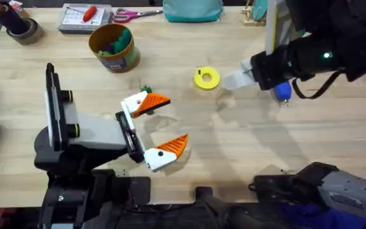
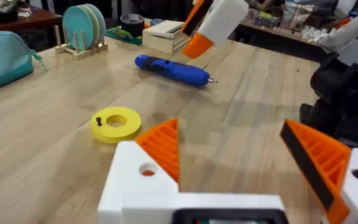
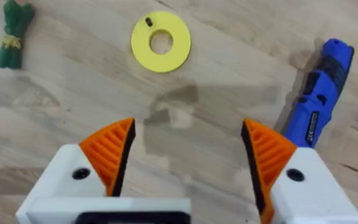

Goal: Pick up the gripper from the table and insert it into the empty holder that is missing its gripper. Then pick up a screw, insert it into the mounting hole, and use the screwdriver to tighten it. Finally, clean up the table by picking up the vegetable and placing it into the bucket.

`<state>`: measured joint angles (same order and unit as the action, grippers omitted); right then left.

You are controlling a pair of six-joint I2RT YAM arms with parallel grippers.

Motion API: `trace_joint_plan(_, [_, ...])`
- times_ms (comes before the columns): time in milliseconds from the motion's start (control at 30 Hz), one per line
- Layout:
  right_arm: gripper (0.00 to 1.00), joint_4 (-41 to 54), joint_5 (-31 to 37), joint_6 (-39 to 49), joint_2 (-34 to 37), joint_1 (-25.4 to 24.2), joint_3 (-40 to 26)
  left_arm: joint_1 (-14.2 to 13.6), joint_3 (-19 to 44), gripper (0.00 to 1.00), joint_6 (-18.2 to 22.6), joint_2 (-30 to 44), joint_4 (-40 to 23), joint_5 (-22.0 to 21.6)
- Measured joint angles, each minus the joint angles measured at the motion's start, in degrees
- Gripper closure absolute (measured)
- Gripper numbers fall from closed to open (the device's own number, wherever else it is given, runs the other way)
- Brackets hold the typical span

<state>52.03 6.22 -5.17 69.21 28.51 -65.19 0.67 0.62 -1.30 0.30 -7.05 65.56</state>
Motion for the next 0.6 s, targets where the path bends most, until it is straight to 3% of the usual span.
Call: trace_joint_plan(600, [0.005,-10.6,0.2,0.3,1.4,0.0,7.5,0.0,0.0,0.016,0.0,0.0,0.0,0.0])
